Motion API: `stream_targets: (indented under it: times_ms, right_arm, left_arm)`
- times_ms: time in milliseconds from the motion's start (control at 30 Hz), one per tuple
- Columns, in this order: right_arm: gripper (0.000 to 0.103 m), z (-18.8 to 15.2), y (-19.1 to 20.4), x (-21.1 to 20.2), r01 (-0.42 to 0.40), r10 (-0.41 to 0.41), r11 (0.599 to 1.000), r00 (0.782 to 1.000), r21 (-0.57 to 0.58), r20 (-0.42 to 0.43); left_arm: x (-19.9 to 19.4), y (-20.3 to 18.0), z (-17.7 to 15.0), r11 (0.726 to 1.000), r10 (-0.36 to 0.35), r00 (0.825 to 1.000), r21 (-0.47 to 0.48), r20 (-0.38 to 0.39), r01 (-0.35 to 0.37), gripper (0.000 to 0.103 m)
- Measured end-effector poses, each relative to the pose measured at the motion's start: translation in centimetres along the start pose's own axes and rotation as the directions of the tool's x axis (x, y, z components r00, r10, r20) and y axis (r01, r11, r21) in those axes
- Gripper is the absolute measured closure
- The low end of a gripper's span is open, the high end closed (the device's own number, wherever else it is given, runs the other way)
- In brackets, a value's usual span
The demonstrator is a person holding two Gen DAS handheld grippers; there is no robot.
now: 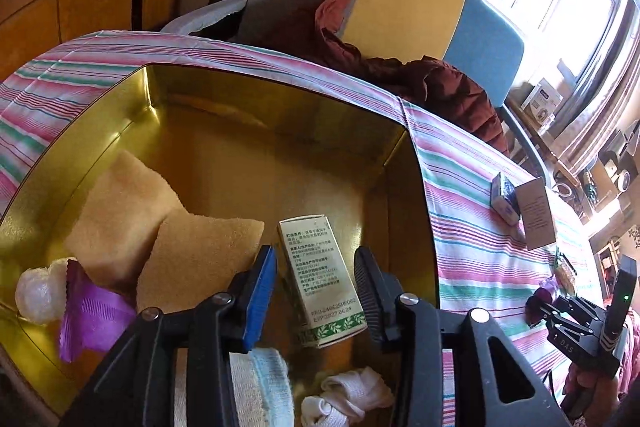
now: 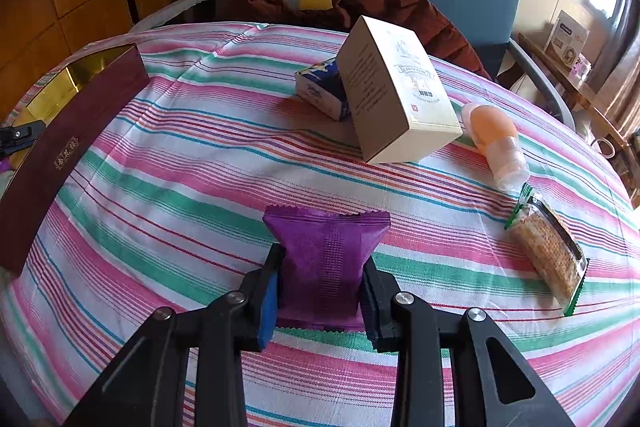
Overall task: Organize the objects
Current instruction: 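Carry the medicine box into the gold tray and open the left tool while the right tool holds the packet, then carry the purple packet into the gold tray and open the right tool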
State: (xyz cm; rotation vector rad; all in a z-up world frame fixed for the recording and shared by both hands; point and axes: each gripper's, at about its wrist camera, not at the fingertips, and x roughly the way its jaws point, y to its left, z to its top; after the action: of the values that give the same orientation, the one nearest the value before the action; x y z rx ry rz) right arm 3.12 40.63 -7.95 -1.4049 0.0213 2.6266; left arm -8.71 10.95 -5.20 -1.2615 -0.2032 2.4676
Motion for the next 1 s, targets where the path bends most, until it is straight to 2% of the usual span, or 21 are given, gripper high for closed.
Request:
stream_targets:
  times_ms: [300, 600, 867, 1000]
  right_arm:
    - [0.069, -0.1, 1.6, -0.9, -0.036, 0.036, 0.999, 0.999, -0.010, 0.022]
    - [0.069, 0.2, 6.5, -2.6, -0.147, 0.148, 0.989, 0.988, -0.029, 0.041]
    - [0.069, 4.5, 12.8, -4.8, -0.297, 0.299, 0.954, 0.950, -0.036, 0.092]
    - [0.069, 7.2, 16.4, -5.2, -0.319, 0.327, 0.944, 0.938, -0.084, 0.115]
  left_arm:
    - [-3.1, 1.3, -2.0, 1.000, 0.000, 0.997, -0.007, 0.080, 0.001, 0.060]
    - [-4.7, 3.1, -3.2, 1.000, 0.000, 0.997, -0.017, 0.077, 0.001, 0.060]
    - [-5.6, 4.4, -3.8, 0.999, -0.006, 0.996, -0.040, 0.091, 0.010, 0.060]
    - [-5.7, 4.9, -3.7, 0.998, -0.015, 0.996, -0.054, 0.090, 0.020, 0.060]
